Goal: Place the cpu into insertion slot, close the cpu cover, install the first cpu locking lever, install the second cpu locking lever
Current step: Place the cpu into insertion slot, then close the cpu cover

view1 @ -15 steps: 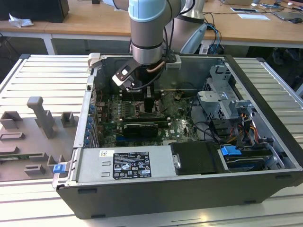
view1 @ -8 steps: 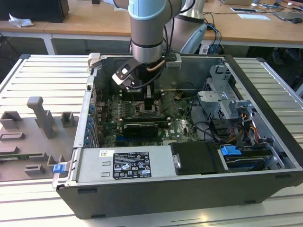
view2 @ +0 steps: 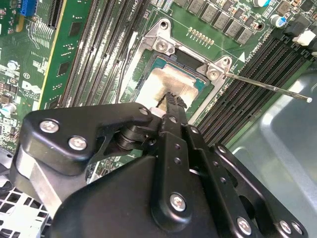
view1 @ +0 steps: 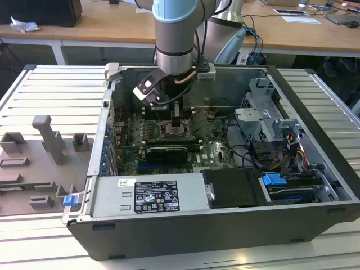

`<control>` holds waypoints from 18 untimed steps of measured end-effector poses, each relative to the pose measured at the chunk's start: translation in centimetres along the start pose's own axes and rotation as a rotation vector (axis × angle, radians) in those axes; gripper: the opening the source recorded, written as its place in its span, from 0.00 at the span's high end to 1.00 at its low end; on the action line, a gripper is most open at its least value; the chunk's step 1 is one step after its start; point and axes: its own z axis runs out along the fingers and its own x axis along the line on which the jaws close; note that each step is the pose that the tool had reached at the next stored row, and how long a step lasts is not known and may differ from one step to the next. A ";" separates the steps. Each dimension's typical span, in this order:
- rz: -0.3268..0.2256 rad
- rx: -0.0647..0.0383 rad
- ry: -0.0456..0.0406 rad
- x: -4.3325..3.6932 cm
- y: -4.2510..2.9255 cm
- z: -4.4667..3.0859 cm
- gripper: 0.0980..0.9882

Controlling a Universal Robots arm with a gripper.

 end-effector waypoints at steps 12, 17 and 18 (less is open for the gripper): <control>0.000 0.000 0.0001 0.01 0.04 -0.51 0.99; 0.000 0.000 -0.0002 0.01 0.04 -0.56 0.99; 0.000 0.000 -0.0002 0.01 0.04 -0.59 0.99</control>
